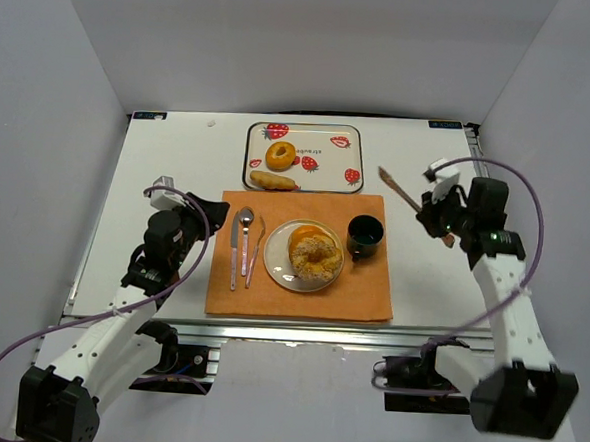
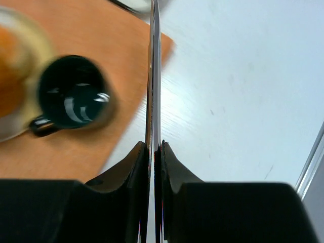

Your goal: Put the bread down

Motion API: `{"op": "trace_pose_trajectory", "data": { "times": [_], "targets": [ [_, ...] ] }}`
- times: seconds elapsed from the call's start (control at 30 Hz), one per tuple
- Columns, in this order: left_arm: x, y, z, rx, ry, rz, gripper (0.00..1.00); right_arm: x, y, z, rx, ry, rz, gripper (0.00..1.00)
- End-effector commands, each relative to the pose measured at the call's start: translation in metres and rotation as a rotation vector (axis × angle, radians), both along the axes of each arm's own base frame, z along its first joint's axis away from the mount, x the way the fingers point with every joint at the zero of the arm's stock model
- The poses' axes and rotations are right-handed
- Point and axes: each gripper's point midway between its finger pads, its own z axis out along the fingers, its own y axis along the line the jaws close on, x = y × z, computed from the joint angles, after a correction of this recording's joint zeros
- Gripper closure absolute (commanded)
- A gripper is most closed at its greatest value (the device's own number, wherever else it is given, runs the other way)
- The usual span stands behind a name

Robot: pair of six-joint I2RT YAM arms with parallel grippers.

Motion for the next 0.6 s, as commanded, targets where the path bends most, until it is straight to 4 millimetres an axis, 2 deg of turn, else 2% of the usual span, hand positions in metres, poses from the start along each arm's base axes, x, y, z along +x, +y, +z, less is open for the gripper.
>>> {"op": "trace_pose_trajectory", "data": {
  "times": [0.0,0.07,0.1,0.17,0.2,0.27,0.3,0.33,0.37,0.4,0.43,0.5,0.53,0.57],
  "targets": [
    [-0.002,-0.018,0.008,-0.027,-0.041,-0.103,0.52,0.040,-0.060,-0.045,0.102,0.148,-0.339,1.00],
    [-0.004,-0.026,0.010,-0.036,-0.048,-0.150,0.53,0.052,-0.076,-0.069,0.147,0.189,-0.411,1.00],
    [-0.004,-0.028,0.009,-0.029,-0.044,-0.162,0.52,0.052,-0.087,-0.099,0.139,0.253,-0.460,1.00],
    [-0.006,-0.032,0.008,-0.029,-0.041,-0.185,0.49,0.065,-0.103,-0.116,0.110,0.225,-0.530,1.00],
    [-0.007,-0.035,0.007,-0.028,-0.038,-0.202,0.48,0.063,-0.107,-0.138,0.095,0.272,-0.551,1.00],
    [-0.010,-0.039,0.005,-0.025,-0.037,-0.222,0.45,0.065,-0.109,-0.152,0.091,0.281,-0.553,1.00],
    [-0.012,-0.042,0.003,-0.023,-0.033,-0.234,0.42,0.062,-0.109,-0.165,0.086,0.315,-0.554,0.98],
    [-0.014,-0.047,0.003,-0.021,-0.035,-0.253,0.41,0.057,-0.108,-0.175,0.079,0.345,-0.551,0.85],
    [-0.016,-0.051,0.003,-0.020,-0.039,-0.267,0.40,0.056,-0.108,-0.175,0.072,0.350,-0.544,0.79],
    [-0.018,-0.056,0.000,-0.020,-0.034,-0.282,0.38,0.049,-0.108,-0.196,0.055,0.419,-0.541,0.75],
    [-0.024,-0.066,-0.002,-0.011,-0.037,-0.319,0.37,0.044,-0.110,-0.205,0.024,0.447,-0.524,0.69],
    [-0.027,-0.078,-0.007,0.013,-0.029,-0.354,0.35,0.035,-0.114,-0.219,-0.005,0.507,-0.518,0.63],
    [-0.031,-0.090,-0.010,0.050,-0.027,-0.386,0.34,0.032,-0.115,-0.221,-0.023,0.508,-0.499,0.51],
    [-0.034,-0.095,-0.015,0.073,-0.014,-0.406,0.33,0.032,-0.117,-0.221,-0.029,0.506,-0.493,0.45]
  ]
}}
